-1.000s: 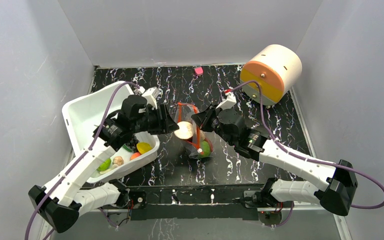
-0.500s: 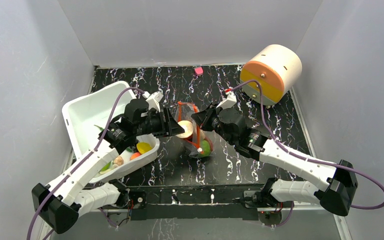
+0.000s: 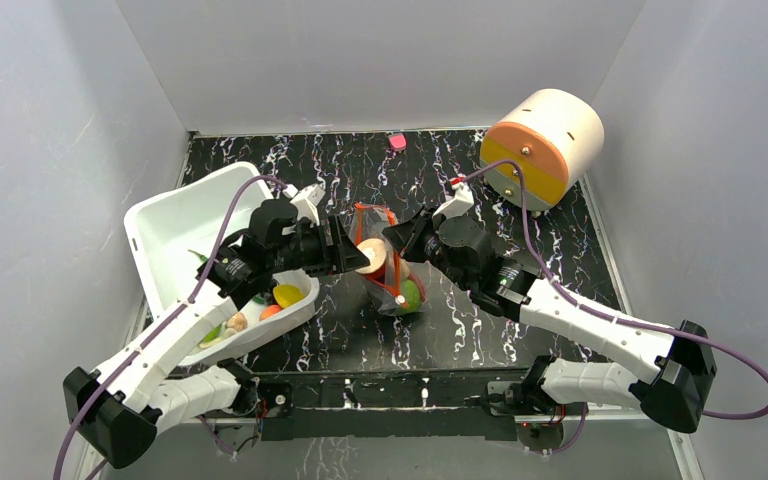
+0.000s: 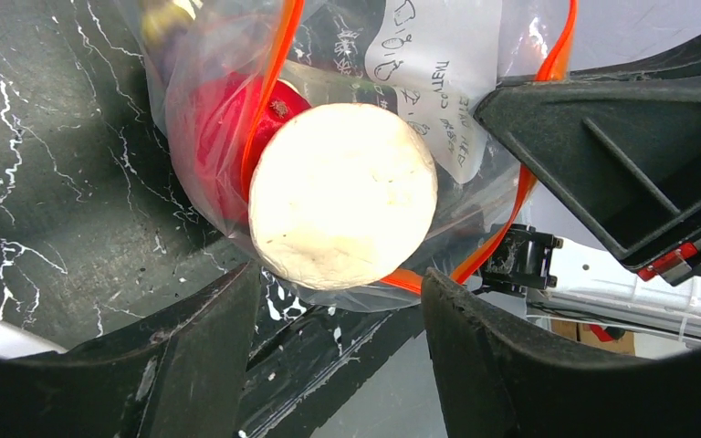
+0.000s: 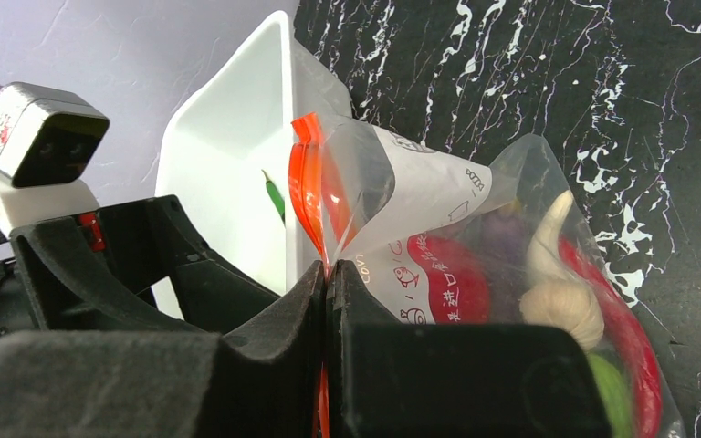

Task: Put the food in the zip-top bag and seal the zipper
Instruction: Place the fake fruit in the zipper food storage bag.

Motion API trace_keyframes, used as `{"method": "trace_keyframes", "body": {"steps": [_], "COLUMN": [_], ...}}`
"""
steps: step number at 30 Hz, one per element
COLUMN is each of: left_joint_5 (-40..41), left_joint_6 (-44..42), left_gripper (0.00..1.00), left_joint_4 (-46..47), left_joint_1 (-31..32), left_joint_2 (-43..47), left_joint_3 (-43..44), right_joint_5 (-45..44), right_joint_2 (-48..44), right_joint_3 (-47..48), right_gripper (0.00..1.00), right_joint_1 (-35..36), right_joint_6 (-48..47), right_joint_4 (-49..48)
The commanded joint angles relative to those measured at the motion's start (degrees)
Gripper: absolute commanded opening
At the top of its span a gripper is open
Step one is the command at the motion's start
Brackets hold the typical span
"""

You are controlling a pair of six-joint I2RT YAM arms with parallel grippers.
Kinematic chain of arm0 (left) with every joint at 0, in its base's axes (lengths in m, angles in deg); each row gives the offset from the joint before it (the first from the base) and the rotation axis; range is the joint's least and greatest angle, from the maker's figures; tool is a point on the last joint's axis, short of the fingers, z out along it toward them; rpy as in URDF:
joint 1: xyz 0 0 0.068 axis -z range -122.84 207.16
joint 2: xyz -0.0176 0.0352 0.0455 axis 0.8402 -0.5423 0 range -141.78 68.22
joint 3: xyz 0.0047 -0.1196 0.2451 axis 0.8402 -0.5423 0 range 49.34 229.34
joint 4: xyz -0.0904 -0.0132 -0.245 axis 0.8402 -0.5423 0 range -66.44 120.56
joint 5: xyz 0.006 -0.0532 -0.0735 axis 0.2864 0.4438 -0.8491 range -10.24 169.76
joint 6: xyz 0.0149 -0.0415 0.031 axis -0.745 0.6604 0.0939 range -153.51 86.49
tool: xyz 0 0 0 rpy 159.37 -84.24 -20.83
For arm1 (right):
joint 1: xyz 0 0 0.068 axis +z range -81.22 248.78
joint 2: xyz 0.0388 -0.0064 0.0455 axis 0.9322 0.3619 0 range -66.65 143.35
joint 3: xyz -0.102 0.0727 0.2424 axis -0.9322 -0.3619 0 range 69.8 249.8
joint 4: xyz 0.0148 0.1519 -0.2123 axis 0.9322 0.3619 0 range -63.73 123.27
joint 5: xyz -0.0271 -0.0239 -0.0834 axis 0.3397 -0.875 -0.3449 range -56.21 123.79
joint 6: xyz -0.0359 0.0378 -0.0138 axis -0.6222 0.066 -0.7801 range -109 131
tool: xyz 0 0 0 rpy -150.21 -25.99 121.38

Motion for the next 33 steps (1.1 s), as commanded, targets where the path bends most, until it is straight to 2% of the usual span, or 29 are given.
{"method": "trace_keyframes", "body": {"steps": [1,5,12,18,33], "left_joint_5": [2.0,-0.1,-0.5,-1.9,-2.3], "left_joint_6": [-0.9,0.1,0.8,2.1,2.6], "left_gripper": [0.62,0.57,0.53,0.44,0.38], "left_joint_4": [-2.0,0.6,3.9,7.4,14.1], "left_joint_1": [0.1,0.1,0.1,0.1,0.1], "left_joint_2": [2.3,1.7,0.3,-1.7,-7.0], "left_joint_3": [0.7,-0.9,-1.9,-2.0,-5.1], "right_joint_5": [-0.3,-0.2,0.8,3.0,6.5], "right_joint_2": [-1.9,-1.9,-1.7,-0.7,1.0], "right_joint_3": [3.4,3.5,3.5,2.5,4.3], "right_gripper": [0.0,0.0,0.0,0.0,0.0], "right_joint_1": [-0.3,-0.3,-0.3,-0.4,-0.3], "right_joint_6": [-0.5,-0.5,-0.2,0.6,3.7], "right_joint_4": [-3.5,-3.5,-3.7,-4.8,-6.0]}}
